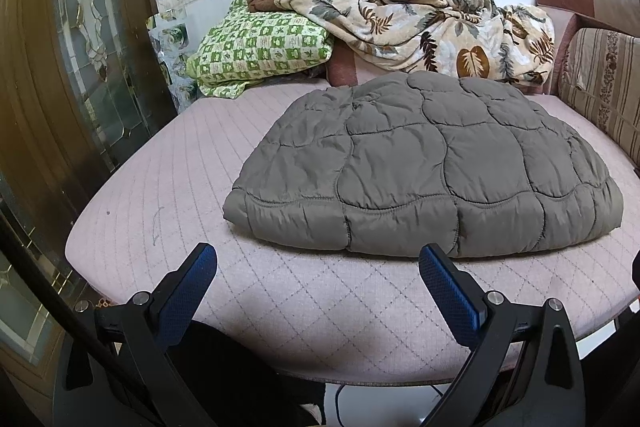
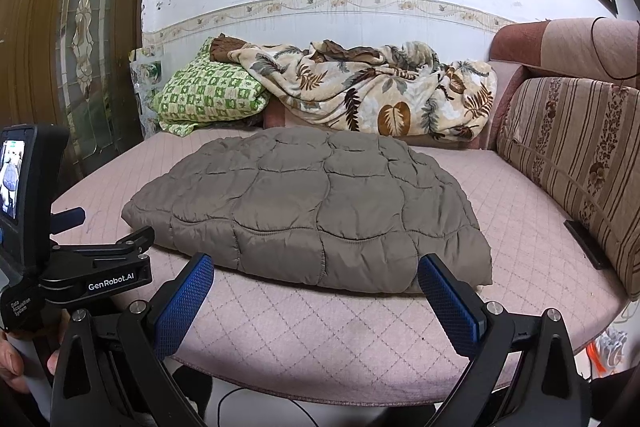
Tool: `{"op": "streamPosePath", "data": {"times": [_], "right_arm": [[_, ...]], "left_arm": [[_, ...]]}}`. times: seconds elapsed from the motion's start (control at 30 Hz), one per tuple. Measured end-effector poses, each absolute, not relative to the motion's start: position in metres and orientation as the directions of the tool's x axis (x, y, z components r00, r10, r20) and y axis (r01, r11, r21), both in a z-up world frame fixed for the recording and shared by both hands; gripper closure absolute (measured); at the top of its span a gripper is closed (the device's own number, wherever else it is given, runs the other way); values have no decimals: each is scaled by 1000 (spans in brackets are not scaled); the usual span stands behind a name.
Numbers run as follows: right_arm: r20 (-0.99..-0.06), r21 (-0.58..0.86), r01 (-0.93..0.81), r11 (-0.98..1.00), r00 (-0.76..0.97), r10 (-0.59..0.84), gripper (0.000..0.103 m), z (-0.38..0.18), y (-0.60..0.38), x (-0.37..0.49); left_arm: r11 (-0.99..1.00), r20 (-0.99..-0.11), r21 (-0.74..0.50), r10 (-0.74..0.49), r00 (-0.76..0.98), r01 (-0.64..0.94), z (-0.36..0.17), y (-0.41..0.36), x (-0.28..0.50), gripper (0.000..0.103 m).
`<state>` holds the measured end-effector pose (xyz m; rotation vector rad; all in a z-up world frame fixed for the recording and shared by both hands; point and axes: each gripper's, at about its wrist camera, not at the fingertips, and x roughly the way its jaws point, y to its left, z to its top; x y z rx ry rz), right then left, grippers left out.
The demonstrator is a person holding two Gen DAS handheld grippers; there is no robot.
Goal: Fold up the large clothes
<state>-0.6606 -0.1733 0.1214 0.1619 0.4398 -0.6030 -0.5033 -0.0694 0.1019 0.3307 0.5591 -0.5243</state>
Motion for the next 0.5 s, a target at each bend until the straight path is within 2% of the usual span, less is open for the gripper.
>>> {"op": "streamPosePath", "data": {"times": [0.27,0.5], "right_arm": [[-432,30,584,811,740,-516,0,121,-172,-662],[-425,38,584,811,744,-516,0,124,-171,-662]], "left_arm": [[818,-586,148,-381,716,556,107,-67,-503,2],[827,-575,94,-410,708,555,113,-57,-497,2]]}}
